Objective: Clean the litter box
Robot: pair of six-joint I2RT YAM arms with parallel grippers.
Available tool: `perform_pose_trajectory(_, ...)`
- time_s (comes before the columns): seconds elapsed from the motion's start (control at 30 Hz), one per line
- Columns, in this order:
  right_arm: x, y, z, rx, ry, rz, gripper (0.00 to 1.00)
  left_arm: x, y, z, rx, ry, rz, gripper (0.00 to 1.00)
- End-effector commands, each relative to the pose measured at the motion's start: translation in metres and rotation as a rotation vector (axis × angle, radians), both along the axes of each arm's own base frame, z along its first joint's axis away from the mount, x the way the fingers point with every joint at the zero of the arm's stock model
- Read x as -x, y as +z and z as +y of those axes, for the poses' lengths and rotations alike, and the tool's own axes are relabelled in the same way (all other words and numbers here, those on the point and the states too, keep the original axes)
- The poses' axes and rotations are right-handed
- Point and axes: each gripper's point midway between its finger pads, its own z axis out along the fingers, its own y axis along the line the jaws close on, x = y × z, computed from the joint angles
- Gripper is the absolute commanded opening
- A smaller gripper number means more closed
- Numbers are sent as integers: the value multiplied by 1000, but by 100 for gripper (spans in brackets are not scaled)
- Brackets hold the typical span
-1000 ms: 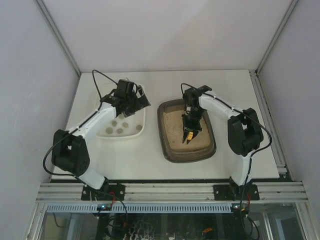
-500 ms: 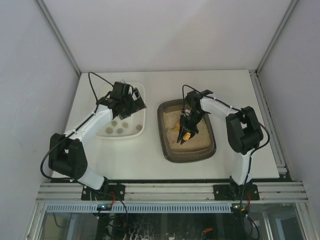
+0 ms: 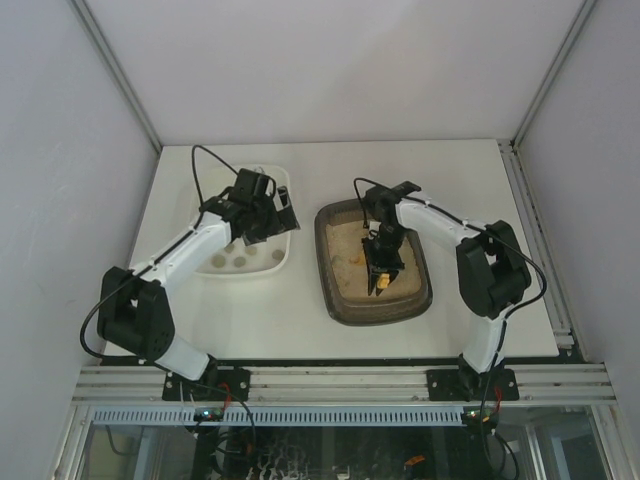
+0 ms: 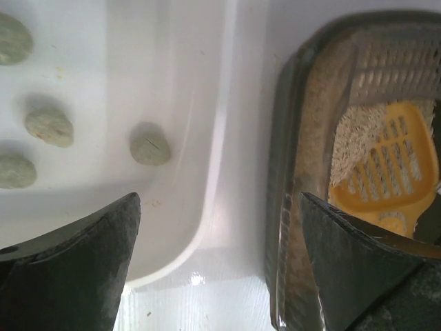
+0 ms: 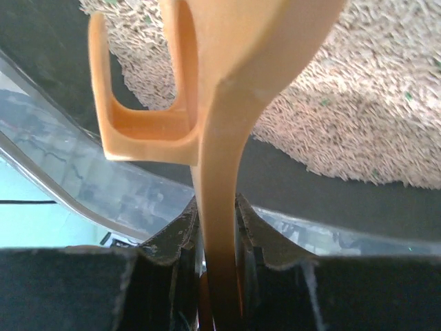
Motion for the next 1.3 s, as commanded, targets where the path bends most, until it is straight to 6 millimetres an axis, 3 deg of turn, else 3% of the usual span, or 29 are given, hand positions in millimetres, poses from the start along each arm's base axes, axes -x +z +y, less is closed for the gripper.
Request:
perform_pose_trajectory(0.0,16,10,-29,117,22,-13,0,24,1,-26,19,-97,5,100)
perform_pose_trajectory(0.17,22,11,-31,120,52,-37,0,34,10,-68,15,-194,-26,100)
perform_pose_trajectory(0.37,31,4,-8,48,112,-18,0,24,3,-87,13,-186,4,100)
perform_pose_trajectory(0.6,36,-17,21,-8,171,1,0,22,-2,-88,10,-173,9,100)
perform_pose_trajectory(1.27,22,-23,70,-433,42,96,0,25,-5,-74,-33,-165,-18,100)
